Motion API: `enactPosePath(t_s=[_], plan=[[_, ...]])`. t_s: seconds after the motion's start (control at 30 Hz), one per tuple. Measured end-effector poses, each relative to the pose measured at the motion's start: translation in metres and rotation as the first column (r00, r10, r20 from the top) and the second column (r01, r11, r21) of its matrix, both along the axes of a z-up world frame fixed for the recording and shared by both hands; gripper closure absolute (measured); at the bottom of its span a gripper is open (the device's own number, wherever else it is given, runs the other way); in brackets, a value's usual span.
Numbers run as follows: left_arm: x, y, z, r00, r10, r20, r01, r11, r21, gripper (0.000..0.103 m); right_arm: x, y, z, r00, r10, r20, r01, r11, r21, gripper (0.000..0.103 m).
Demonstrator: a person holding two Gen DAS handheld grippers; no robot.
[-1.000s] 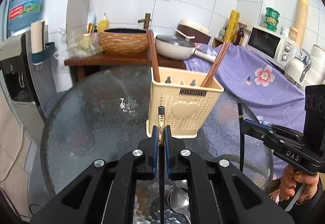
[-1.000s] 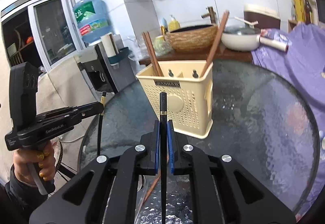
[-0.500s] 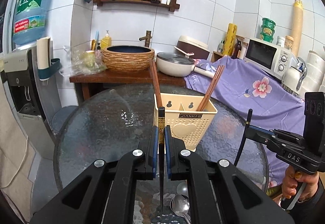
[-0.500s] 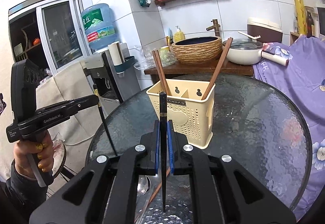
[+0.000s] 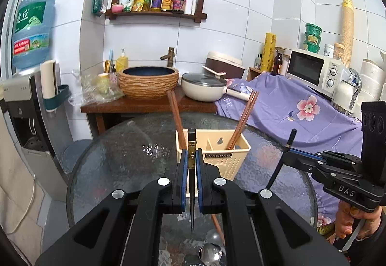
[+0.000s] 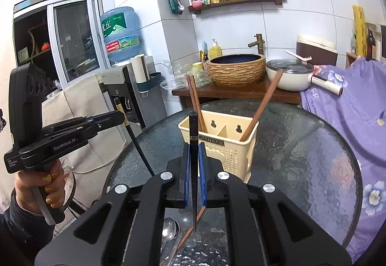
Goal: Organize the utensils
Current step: 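Lift both held chopsticks and carry them over the cream holder, then lower the chopsticks into the holder and open both tools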
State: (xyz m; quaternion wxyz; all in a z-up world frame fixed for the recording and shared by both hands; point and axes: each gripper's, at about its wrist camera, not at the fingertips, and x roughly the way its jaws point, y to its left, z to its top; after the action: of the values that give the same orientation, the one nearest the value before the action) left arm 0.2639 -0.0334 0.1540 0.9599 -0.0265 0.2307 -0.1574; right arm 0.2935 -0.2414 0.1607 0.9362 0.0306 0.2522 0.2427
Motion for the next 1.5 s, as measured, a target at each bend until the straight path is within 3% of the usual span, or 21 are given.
enactPosePath(t_s=[0.2,0.37,0.53,0.7,0.93,1.2,1.5], plan=[[0.010,-0.004,0.032,0.999,-0.028,0.019,0.028,0.999,-0.029,0.097,0.011,0.001,0.033,1.000,0.002,0.020,-0.003,1.000,0.017,0.095],[0.018,-0.004,0.071,0.997,-0.014,0.074,0.018,0.998,-0.058,0.097,0.022,-0.001,0.080,0.997,-0.014,0.070,0.011,0.999,0.045,0.095],[0.030,-0.006,0.115,0.986,0.046,0.158,-0.032,0.996,-0.088,0.097,0.038,0.001,0.123,0.986,-0.075,0.150,0.067,0.996,0.057,0.095],[0.052,-0.009,0.124,0.971,0.130,0.201,-0.104,0.985,-0.134,0.097,0.055,0.000,0.140,0.970,-0.141,0.198,0.126,0.988,0.088,0.095],[0.081,-0.017,0.087,0.969,0.189,0.158,-0.164,0.974,-0.155,0.097,0.085,0.005,0.109,0.958,-0.209,0.194,0.200,0.978,0.063,0.095],[0.099,-0.017,0.032,0.982,0.180,0.057,-0.171,0.975,-0.142,0.097,0.109,-0.001,0.049,0.966,-0.244,0.087,0.239,0.969,0.057,0.095],[0.108,-0.017,-0.008,0.987,0.161,-0.027,-0.163,0.978,-0.129,0.097,0.115,0.000,0.009,0.968,-0.252,0.014,0.251,0.967,0.051,0.095]])
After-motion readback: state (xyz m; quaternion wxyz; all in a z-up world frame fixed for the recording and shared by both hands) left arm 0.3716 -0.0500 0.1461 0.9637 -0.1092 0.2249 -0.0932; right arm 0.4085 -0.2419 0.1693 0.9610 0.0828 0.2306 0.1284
